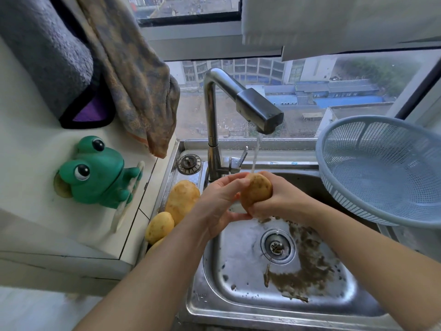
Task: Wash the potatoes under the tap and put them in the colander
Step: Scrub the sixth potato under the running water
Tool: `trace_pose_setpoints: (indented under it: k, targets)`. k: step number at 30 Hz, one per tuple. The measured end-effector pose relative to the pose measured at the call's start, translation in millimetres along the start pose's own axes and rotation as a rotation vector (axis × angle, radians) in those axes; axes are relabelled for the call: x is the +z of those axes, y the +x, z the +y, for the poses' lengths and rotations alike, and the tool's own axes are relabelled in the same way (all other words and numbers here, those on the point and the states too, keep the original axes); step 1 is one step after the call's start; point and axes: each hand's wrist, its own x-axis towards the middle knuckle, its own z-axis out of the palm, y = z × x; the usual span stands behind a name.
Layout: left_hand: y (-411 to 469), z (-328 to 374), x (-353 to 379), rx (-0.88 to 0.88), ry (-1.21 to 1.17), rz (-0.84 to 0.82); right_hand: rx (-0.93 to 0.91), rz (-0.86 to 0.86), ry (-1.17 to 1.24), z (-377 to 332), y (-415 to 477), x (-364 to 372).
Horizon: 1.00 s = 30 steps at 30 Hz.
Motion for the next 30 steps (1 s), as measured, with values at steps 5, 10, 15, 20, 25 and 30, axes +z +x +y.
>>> trace_pose_setpoints:
  k: [5, 10, 15, 20, 25, 30]
  targets:
    - [1.8, 1.6, -0.9, -0.018, -0.041, -0.044, -0.002, 0.012, -0.009, 0.6, 0.6, -4.7]
    - [3.2, 1.9, 1.4, 0.001, -0.021, -0.033, -0.01, 0.028, -0.007, 0.8, 0.6, -5.3]
    - [4.0, 3.1, 0.1, -0.001, -0.041, -0.073, -0.019, 0.008, -0.013, -1.8, 0.6, -9.6]
    - [4.2, 4.3, 2.3, 0.006, -0.04, -0.039, -0.042, 0.025, -0.049, -3.3, 0.7, -9.4]
    - [1.0, 5.8, 0.9, -0.002, -0.034, -0.067, -0.039, -0.001, -0.031, -4.4, -0.6, -10.0]
    - [1.4, 6.9, 0.4, 0.005, -0.028, -0.086, -0.045, -0.016, -0.02, -5.4, -1.1, -11.6]
